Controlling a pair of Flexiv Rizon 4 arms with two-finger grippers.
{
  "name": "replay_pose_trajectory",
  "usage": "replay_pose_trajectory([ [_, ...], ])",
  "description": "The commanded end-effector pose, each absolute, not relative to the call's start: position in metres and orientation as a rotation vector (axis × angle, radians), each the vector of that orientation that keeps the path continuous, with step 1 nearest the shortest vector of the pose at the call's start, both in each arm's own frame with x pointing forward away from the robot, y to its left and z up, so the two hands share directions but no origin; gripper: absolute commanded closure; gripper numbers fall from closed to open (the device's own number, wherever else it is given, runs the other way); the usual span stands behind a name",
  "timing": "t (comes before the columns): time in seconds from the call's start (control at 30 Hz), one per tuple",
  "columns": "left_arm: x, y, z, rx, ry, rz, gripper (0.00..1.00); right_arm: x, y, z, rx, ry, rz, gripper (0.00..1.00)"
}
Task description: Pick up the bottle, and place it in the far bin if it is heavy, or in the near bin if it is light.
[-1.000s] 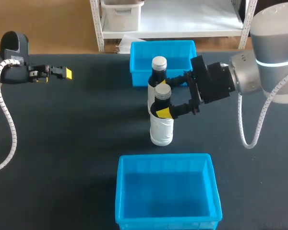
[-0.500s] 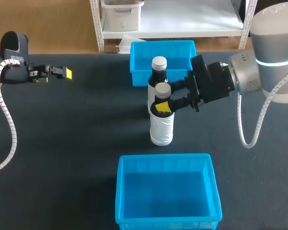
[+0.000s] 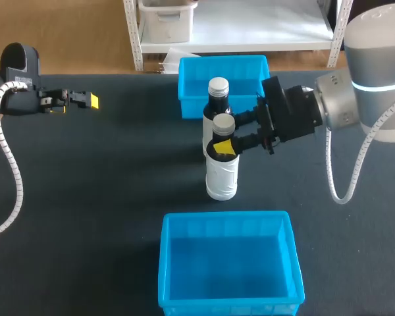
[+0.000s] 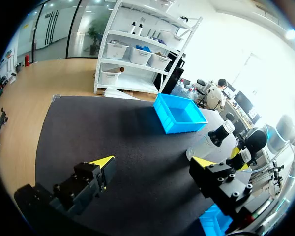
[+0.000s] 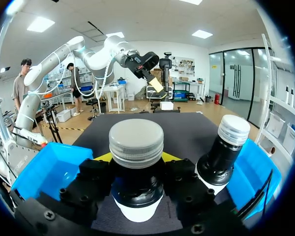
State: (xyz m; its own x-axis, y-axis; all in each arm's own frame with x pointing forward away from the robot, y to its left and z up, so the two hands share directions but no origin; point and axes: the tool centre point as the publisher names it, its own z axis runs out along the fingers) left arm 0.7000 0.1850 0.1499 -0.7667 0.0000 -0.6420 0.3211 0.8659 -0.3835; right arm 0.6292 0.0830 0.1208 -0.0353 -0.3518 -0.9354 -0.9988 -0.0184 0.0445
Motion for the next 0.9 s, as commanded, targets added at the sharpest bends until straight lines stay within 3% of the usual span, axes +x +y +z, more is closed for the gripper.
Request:
replay_pose_trajectory([
  [0.03, 0.7, 0.185, 0.15, 0.231, 2.375, -0.637, 0.0, 0.626, 0.082, 0.122, -1.47, 1.487, 1.063, 0.52],
  [0.13, 0.7, 0.185, 0.15, 0.231, 2.375, -0.637, 0.0, 0.625, 0.082, 0.123, -1.473, 1.484, 1.06, 0.53],
  [0.33, 0.7, 0.185, 0.15, 0.231, 2.375, -0.637, 0.0, 0.625, 0.083, 0.122, -1.48, 1.482, 1.061, 0.75],
  [0.37, 0.7, 0.185, 0.15, 0.231, 2.375, -0.637, 0.0, 0.625, 0.083, 0.122, -1.48, 1.482, 1.062, 0.79],
  [0.4, 0.7, 0.185, 0.15, 0.231, 2.375, -0.637, 0.0, 0.625, 0.083, 0.122, -1.481, 1.482, 1.063, 0.95],
  [0.43, 0.7, 0.185, 0.15, 0.231, 2.375, -0.637, 0.0, 0.625, 0.083, 0.122, -1.481, 1.482, 1.063, 1.0],
  [0.9, 0.7, 0.185, 0.15, 0.231, 2.375, -0.637, 0.0, 0.629, 0.076, 0.137, -1.48, 1.477, 1.061, 1.0],
])
